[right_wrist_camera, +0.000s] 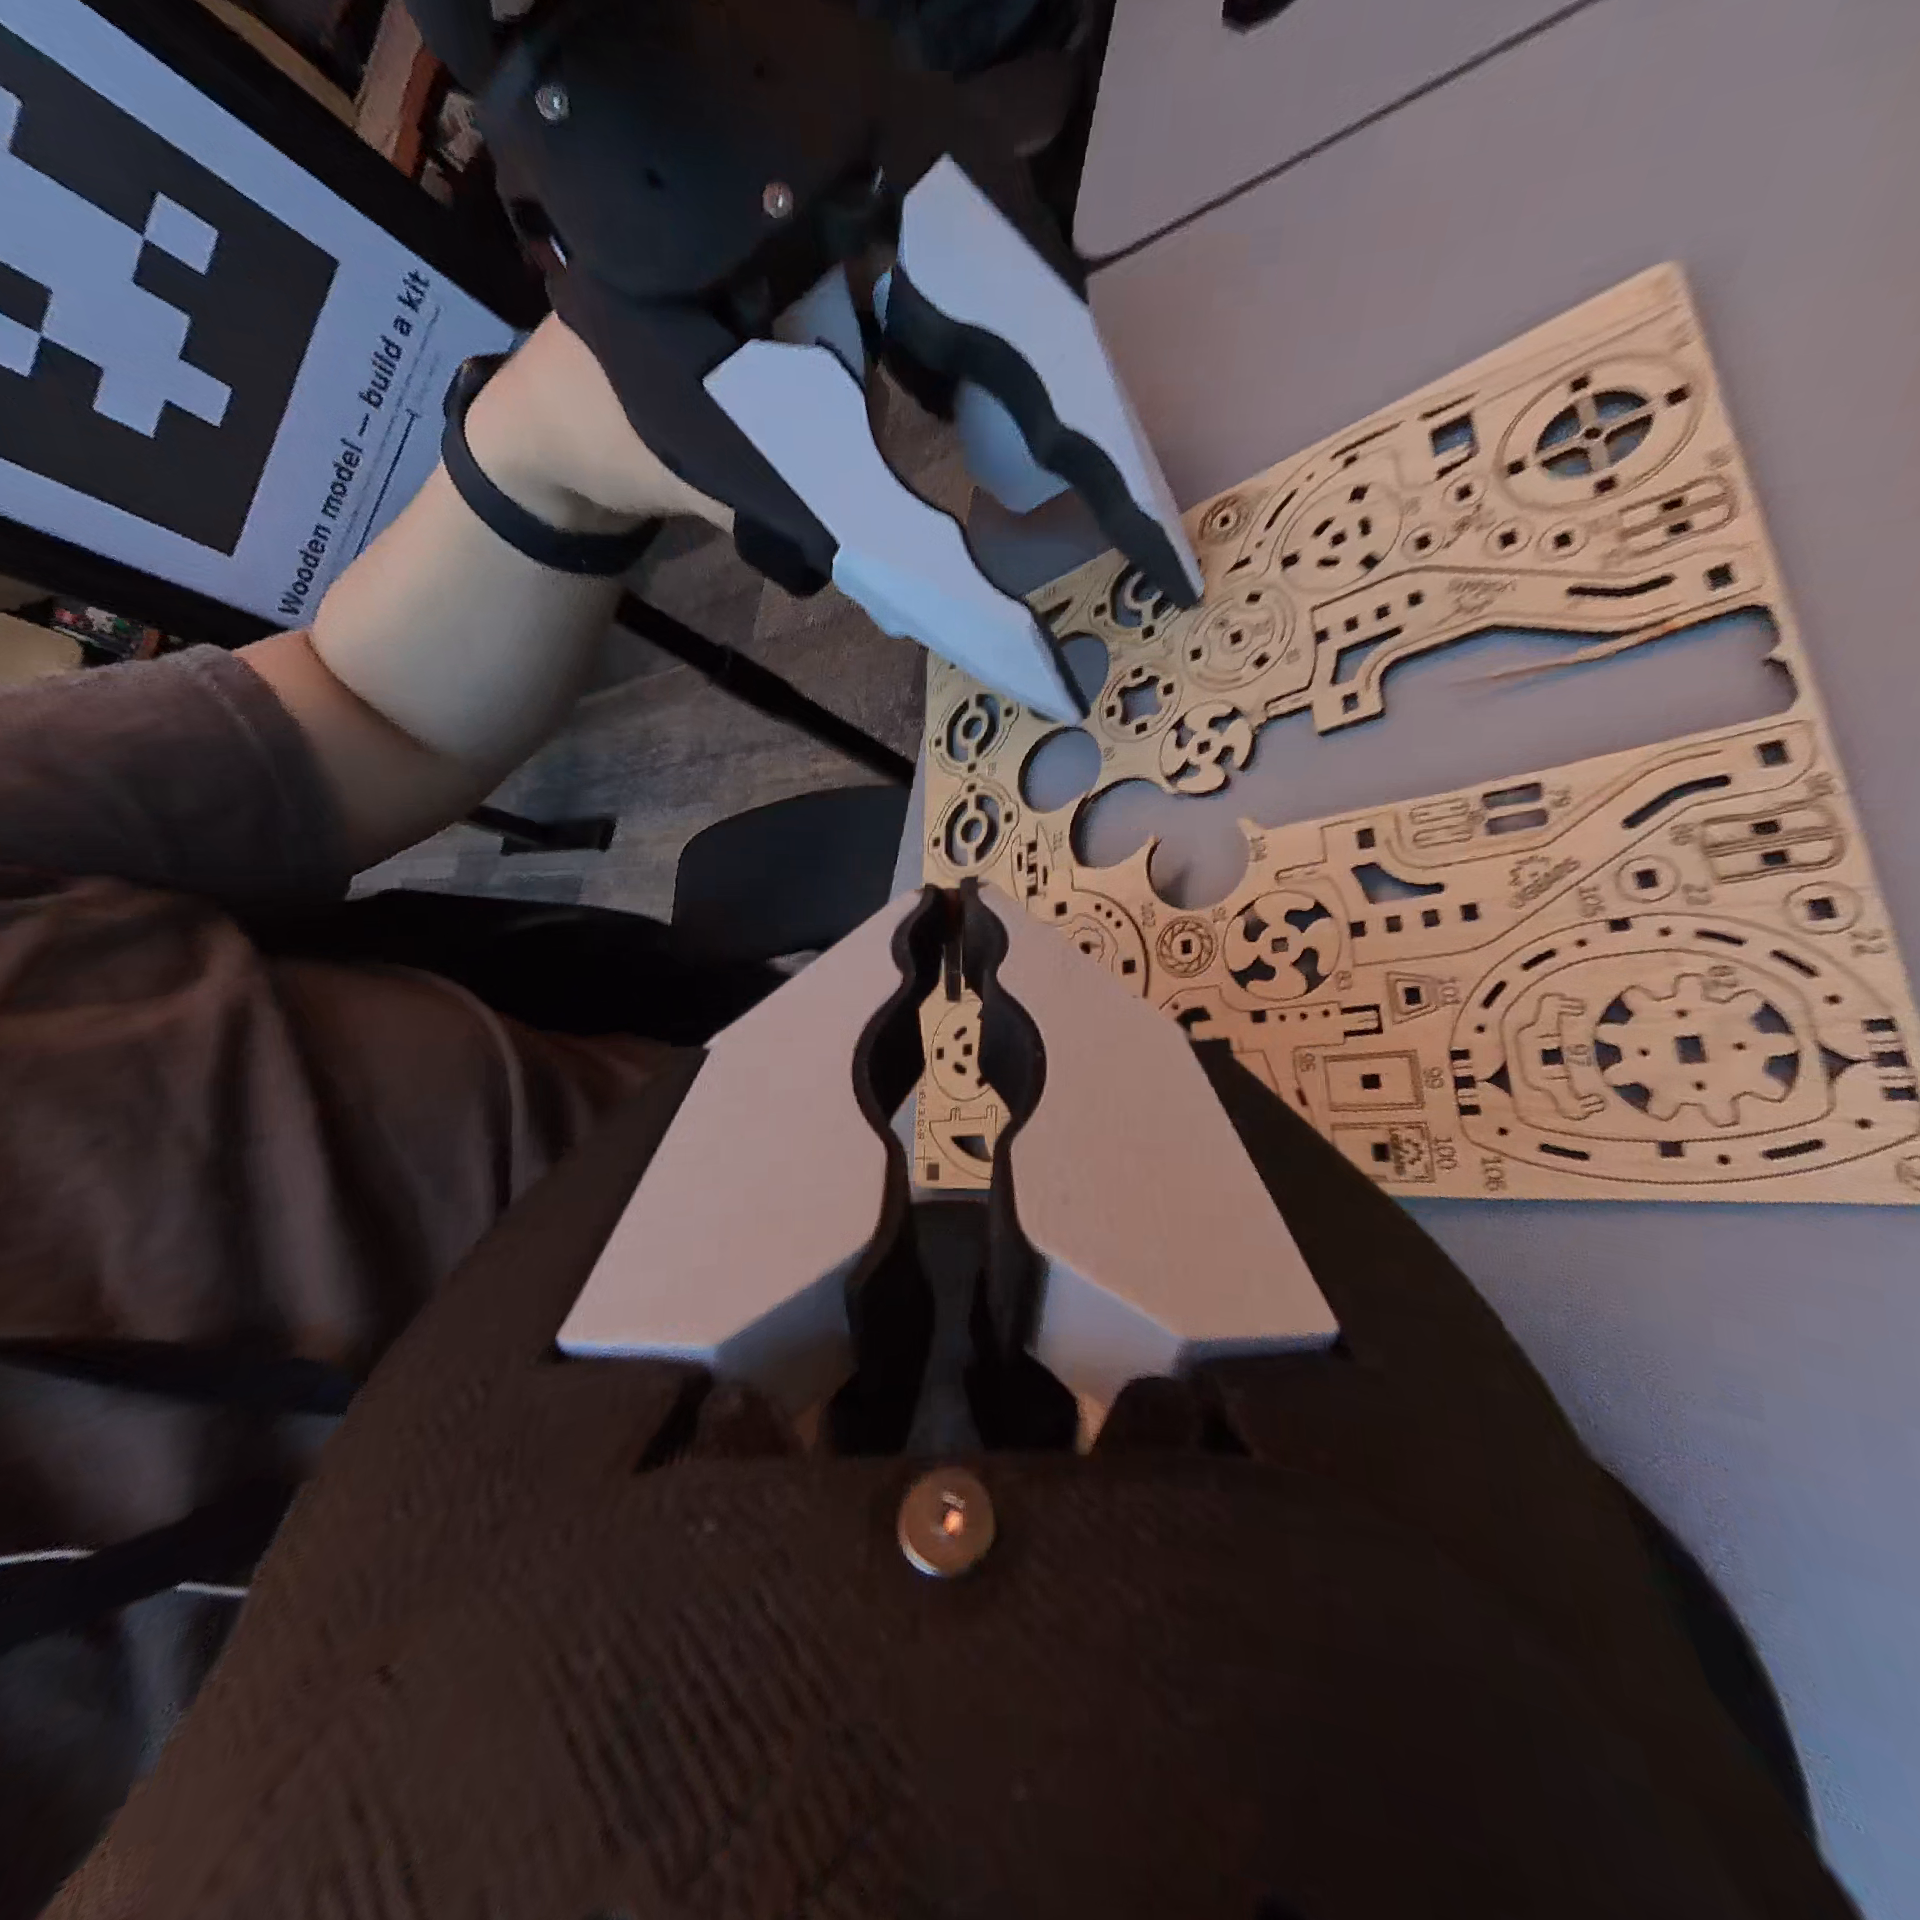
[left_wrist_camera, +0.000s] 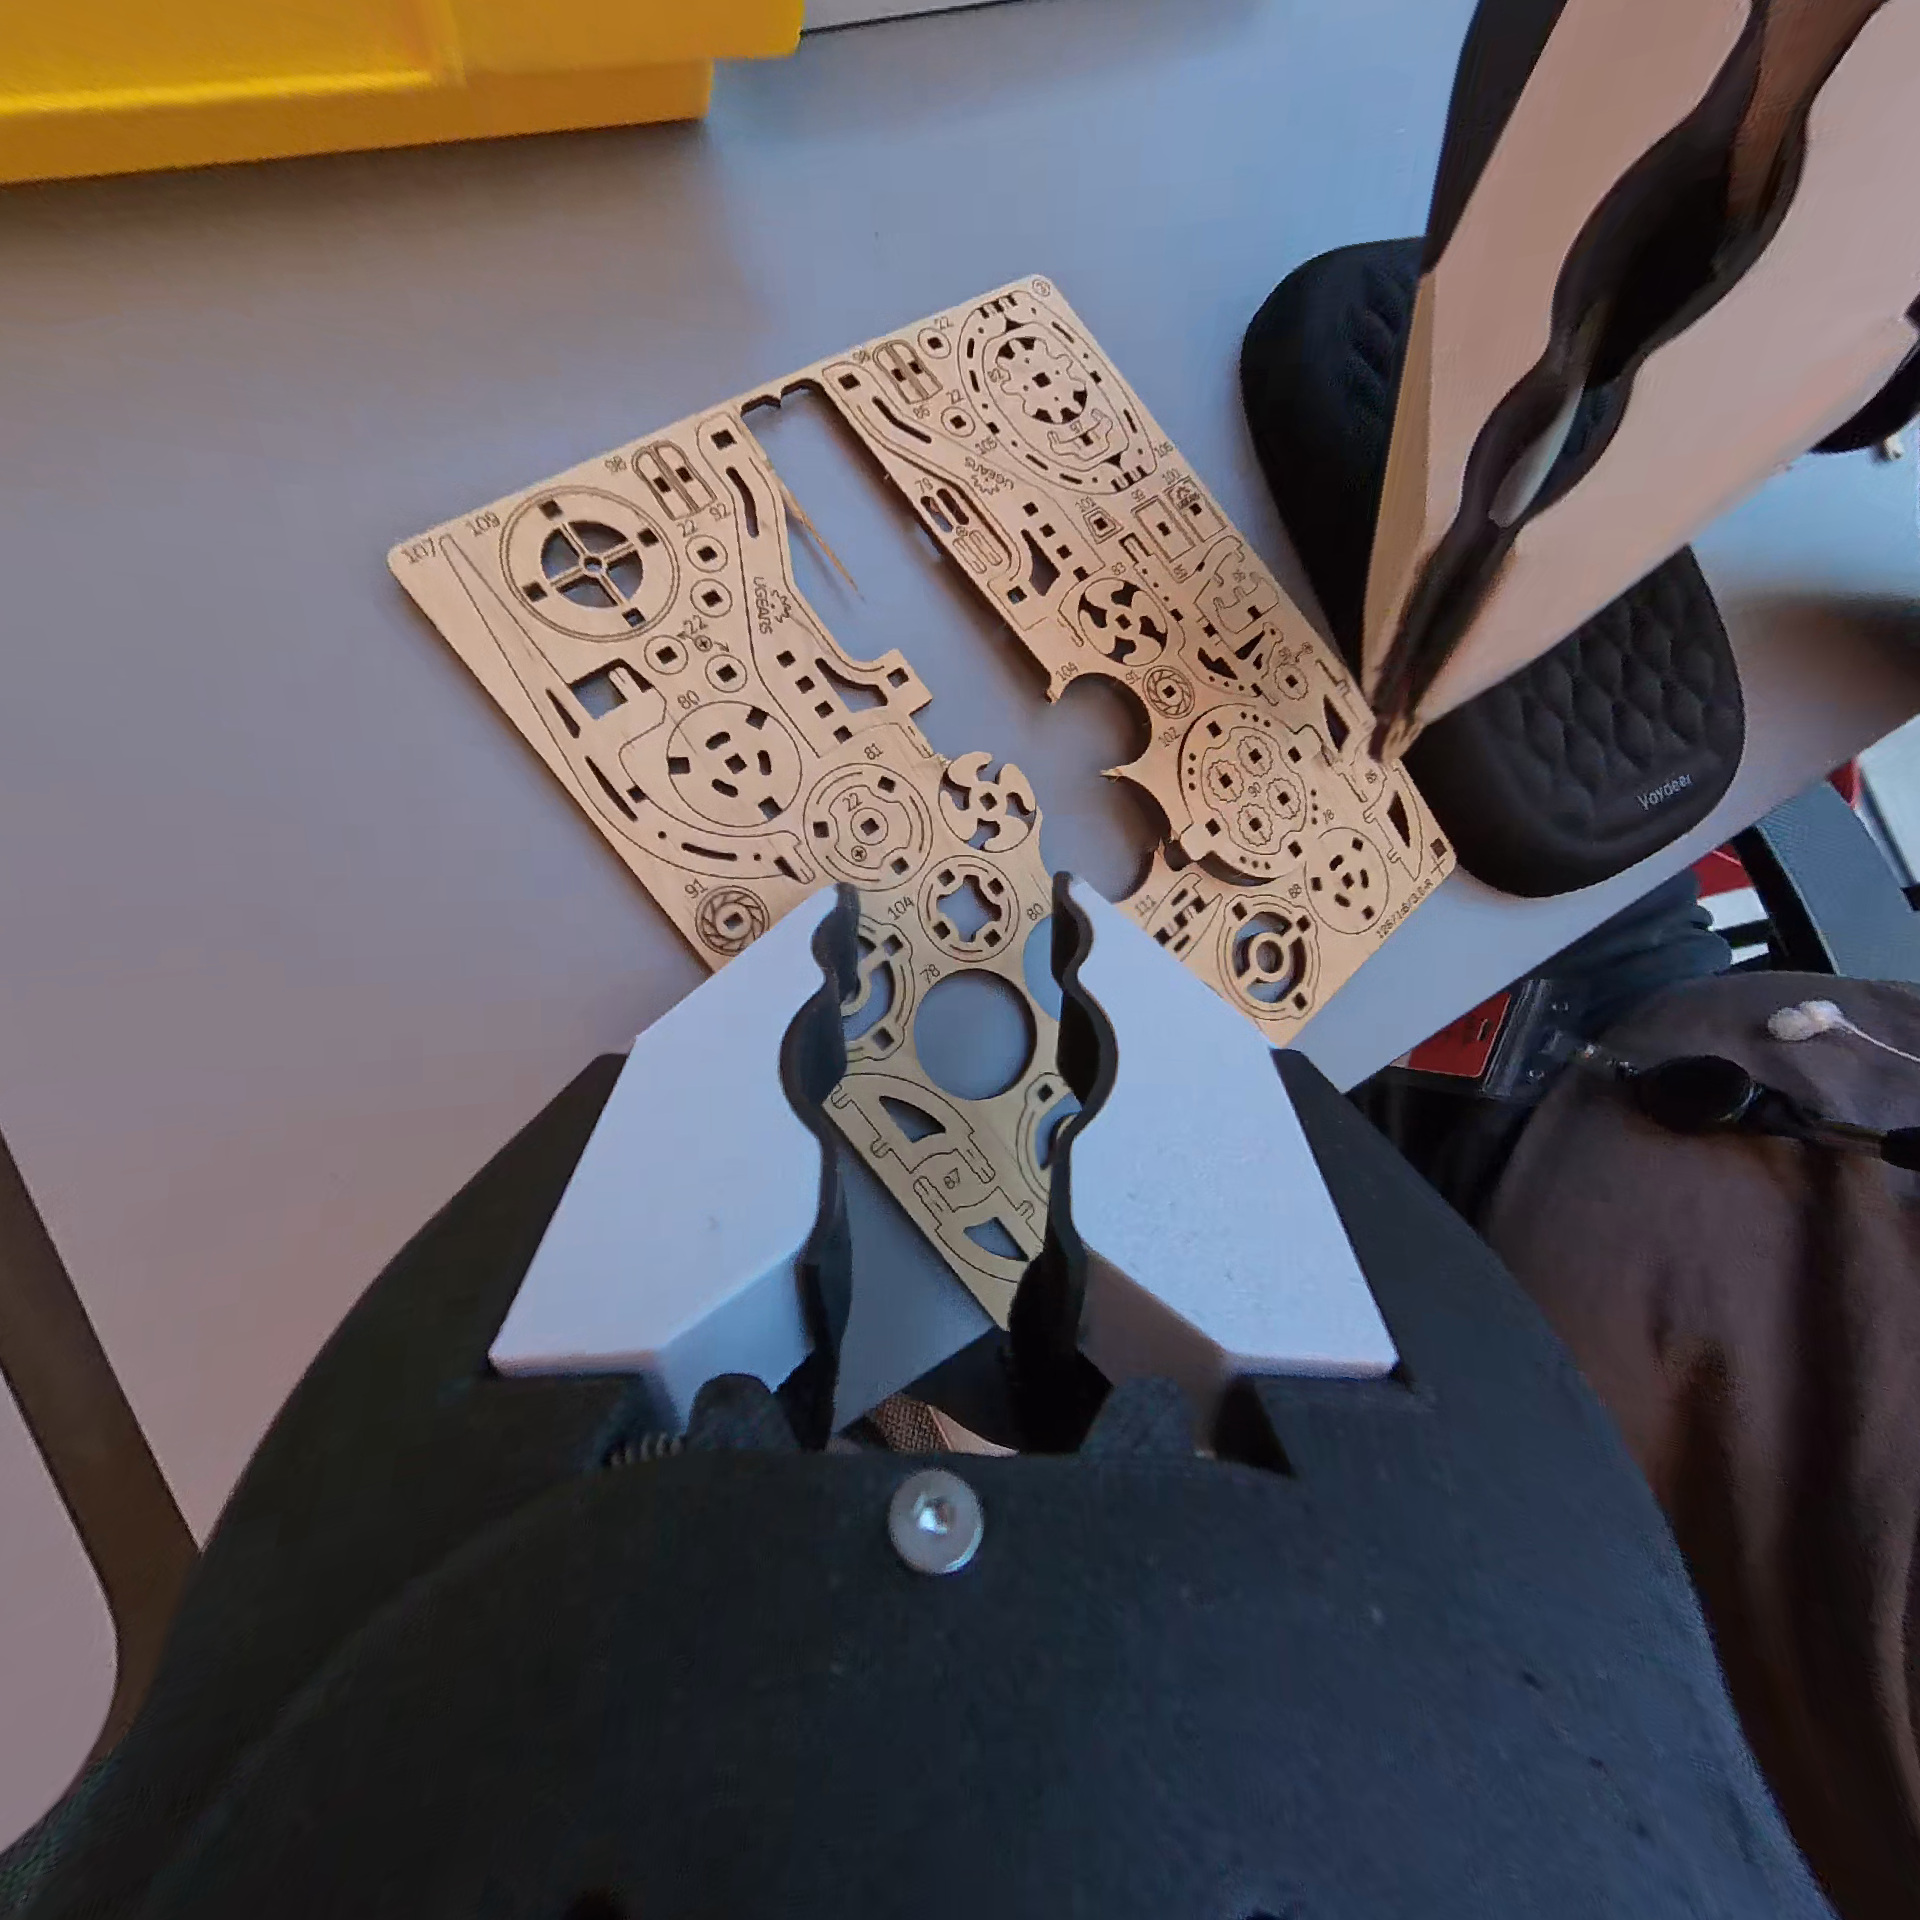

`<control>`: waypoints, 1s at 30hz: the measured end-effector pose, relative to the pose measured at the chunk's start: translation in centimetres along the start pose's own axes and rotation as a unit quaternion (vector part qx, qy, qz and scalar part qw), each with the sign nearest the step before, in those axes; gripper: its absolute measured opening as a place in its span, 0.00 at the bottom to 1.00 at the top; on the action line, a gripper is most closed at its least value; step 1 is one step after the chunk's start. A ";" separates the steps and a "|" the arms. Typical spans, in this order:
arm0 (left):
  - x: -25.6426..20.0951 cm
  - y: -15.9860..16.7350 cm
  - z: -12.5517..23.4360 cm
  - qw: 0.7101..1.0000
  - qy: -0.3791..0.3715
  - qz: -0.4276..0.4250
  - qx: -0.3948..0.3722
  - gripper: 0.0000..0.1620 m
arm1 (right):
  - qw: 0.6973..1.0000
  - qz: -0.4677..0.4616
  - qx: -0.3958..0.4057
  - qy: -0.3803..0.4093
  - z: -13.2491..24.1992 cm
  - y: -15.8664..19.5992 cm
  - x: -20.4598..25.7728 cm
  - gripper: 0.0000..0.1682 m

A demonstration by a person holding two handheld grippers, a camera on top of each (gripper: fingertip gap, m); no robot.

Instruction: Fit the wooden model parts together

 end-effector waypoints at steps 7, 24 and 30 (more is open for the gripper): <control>0.5 -0.3 -0.4 1.000 0.019 -0.004 -0.014 0.16 | 0.993 -0.088 0.079 0.004 -1.6 2.5 -2.4 0.01; -4.8 0.1 -2.8 0.994 0.098 -0.029 -0.038 0.06 | 0.991 -0.134 0.029 -0.010 0.6 0.5 -4.1 0.01; -4.4 0.3 -3.0 0.996 0.083 -0.025 -0.034 0.00 | 0.987 -0.145 0.065 0.002 0.3 2.0 -5.0 0.01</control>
Point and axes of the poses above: each gripper's, where its closed fingertips meet, z back along the fingers, y out of its underside, x = y × z across the jaws, the point moved 4 cm from there along z, back along the fingers, and after that the axes turned 9 degrees about -x, right-handed, at the moved point
